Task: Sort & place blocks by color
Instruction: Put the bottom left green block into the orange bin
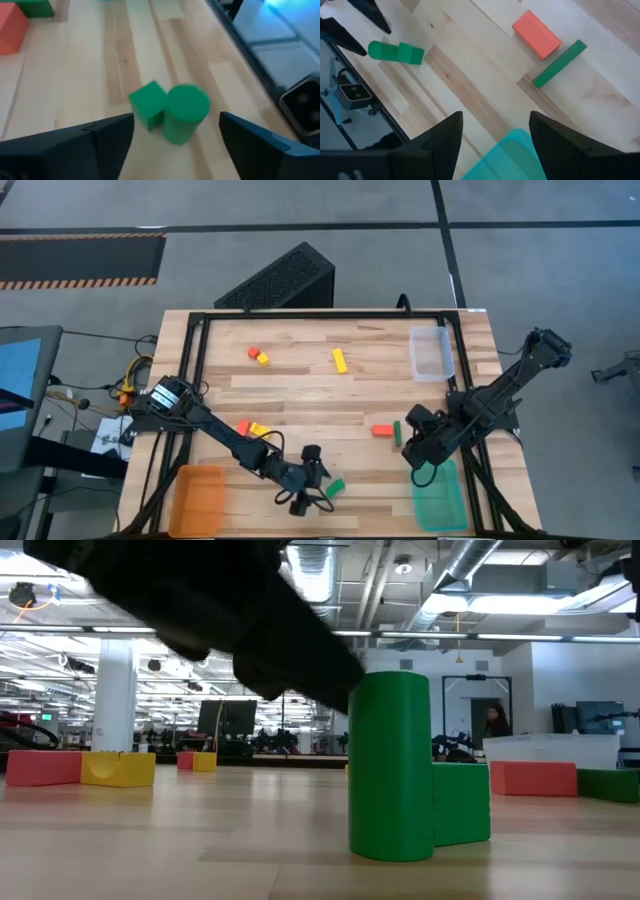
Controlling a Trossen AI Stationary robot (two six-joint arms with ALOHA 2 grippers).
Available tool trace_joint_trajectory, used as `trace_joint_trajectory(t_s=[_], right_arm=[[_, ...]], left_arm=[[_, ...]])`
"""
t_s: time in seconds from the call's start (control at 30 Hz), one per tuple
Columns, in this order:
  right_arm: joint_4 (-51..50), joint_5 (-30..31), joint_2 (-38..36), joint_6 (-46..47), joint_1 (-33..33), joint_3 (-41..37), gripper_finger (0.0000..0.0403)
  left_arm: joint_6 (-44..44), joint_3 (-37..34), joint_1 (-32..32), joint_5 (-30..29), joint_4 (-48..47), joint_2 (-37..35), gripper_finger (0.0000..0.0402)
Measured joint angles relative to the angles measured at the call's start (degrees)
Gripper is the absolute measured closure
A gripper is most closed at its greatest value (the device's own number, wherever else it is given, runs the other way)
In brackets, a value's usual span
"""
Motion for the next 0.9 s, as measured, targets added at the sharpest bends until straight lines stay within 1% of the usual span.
trace_joint_trajectory(t_s=[0.07,0.17,0.27,0.37,0.57,0.7,0.8,0.9], right_arm=[[0.2,0.2,0.0,0.2,0.0,0.0,0.0148],[0.2,0.2,0.0,0.2,-0.6,0.0,0.0148],[0.2,0.2,0.0,0.1,-1.8,0.0,0.0148],[0.4,0.2,0.0,-0.3,-3.2,0.0,0.0148],[0.9,-0.2,0.0,-1.9,-4.1,0.0,0.0148],[0.8,-0.3,0.0,-2.0,-4.0,0.0,0.0148],[1.0,-0.4,0.0,-1.9,-3.9,0.0,0.0148],[1.0,-0.4,0.0,-2.0,-3.7,0.0,0.0148]], left_arm=[[0.9,0.0,0.3,0.7,-0.4,0.0,0.0104],[2.4,0.0,0.5,2.9,1.0,0.0,0.0102],[3.2,0.0,0.4,3.4,2.5,0.0,0.0112],[3.3,-0.1,0.5,3.2,2.7,0.9,0.0131],[1.4,0.9,0.7,3.5,7.8,4.7,0.0180],[1.4,2.1,0.7,1.6,8.6,4.8,0.0218],[2.9,2.1,1.3,0.6,8.6,4.5,0.0256],[3.4,2.1,2.3,1.9,8.2,4.3,0.0302]])
